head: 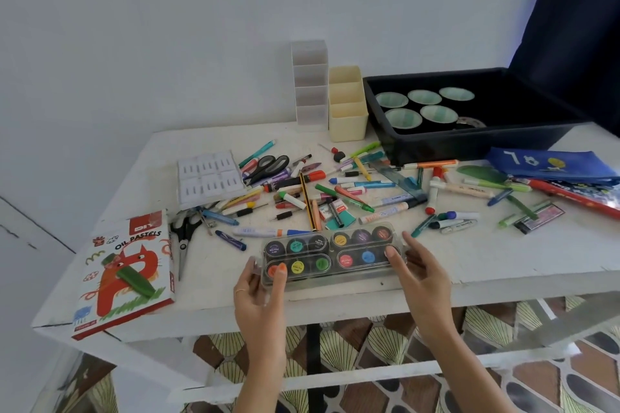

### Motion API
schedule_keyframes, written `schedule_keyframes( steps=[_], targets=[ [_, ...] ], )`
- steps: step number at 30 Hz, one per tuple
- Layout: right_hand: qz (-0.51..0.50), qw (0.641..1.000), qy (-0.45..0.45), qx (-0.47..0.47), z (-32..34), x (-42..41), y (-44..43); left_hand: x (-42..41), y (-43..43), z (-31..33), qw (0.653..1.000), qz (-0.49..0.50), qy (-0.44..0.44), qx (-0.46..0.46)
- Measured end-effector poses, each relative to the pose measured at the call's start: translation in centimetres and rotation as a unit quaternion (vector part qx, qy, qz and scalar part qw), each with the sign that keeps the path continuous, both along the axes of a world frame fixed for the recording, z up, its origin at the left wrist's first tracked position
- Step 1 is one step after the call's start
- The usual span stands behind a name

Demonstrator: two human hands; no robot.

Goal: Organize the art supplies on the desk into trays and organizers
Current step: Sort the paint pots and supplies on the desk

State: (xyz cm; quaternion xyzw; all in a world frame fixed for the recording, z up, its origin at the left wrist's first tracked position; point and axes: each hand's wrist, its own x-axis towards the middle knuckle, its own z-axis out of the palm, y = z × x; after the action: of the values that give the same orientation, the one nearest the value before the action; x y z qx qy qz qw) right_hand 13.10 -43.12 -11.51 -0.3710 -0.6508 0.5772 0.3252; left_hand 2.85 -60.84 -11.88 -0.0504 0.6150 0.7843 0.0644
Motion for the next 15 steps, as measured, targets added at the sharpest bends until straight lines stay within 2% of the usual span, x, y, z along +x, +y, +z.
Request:
schedule_keyframes(
  steps=[8,15],
  targets=[
    [0.057,0.998,-0.030,0.025,-0.59,0.04,0.73,0.07,-0.26,-0.04,0.998,-0.031,0.036,-0.041],
    [0.053,0.996,-0.048,0.057,-0.62,0.08,0.26,-0.54,-0.69,0.74,0.991,-0.047,0.062,-0.107]
  ],
)
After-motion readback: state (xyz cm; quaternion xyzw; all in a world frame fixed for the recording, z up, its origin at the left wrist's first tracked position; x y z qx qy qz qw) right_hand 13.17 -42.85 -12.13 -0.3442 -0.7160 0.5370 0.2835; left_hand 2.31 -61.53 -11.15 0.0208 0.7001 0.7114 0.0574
